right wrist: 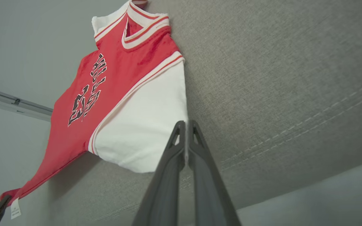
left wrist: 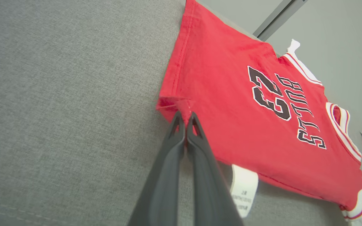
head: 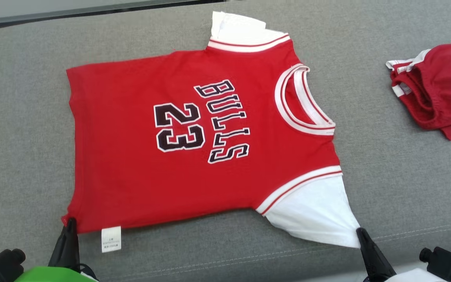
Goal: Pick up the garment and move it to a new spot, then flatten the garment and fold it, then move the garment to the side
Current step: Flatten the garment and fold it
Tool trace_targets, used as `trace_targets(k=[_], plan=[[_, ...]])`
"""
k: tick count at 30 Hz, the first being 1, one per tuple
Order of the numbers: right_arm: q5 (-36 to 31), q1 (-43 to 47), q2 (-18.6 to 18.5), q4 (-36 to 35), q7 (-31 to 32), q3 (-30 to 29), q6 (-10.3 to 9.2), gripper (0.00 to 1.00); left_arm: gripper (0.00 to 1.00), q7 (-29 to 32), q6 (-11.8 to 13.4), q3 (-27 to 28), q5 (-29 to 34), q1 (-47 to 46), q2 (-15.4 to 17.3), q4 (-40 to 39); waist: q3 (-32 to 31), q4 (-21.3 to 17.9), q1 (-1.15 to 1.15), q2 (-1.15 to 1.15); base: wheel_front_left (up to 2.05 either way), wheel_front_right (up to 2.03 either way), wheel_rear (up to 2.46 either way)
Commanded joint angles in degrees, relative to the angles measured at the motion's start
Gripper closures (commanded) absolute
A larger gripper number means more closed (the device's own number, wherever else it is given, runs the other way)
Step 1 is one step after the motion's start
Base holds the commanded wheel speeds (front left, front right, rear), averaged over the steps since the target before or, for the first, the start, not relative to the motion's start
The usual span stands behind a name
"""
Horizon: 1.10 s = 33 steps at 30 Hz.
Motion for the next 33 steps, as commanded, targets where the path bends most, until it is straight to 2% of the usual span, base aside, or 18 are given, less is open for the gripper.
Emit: trace_targets(k=[1,7,17,23,33], plan=[[-0.5,1.0,0.1,-0.6,0.4,-0.3,0.0,1.0,1.0,0.3,0.5,0.5,-0.3,0.8,0.6,-0.5,-1.1,-0.9,0.01,0.0,0.0,0.0,0.0],[-1.7,1.6,0.4,-4.3,4.3,-2.4,0.0,1.0,1.0,2.5,2.0,0.3,-0.2,2.5,1.9,-3.1,-0.9,-1.3,0.01,0.0,0.0,0.0,0.0],[-3.3,-7.4,0.2,-5.9,9.0,-3.2,0.0,1.0,1.0,6.2,2.4,-1.4,0.6,-3.4,3.5,-3.4,0.8,-1.1,0.01,0.0,0.0,0.0,0.0],[-2.9,-16.0,-1.4,-2.5,10.4,-3.6,0.0,1.0,1.0,9.6,0.9,-2.1,-0.9,-8.9,4.2,-1.4,2.0,-0.5,0.01,0.0,0.0,0.0,0.0],[-2.1,-31.5,-5.4,9.9,10.4,0.0,0.0,1.0,1.0,11.5,-1.9,-1.7,-3.6,-18.1,3.3,5.5,4.5,0.3,0.01,0.0,0.0,0.0,0.0]])
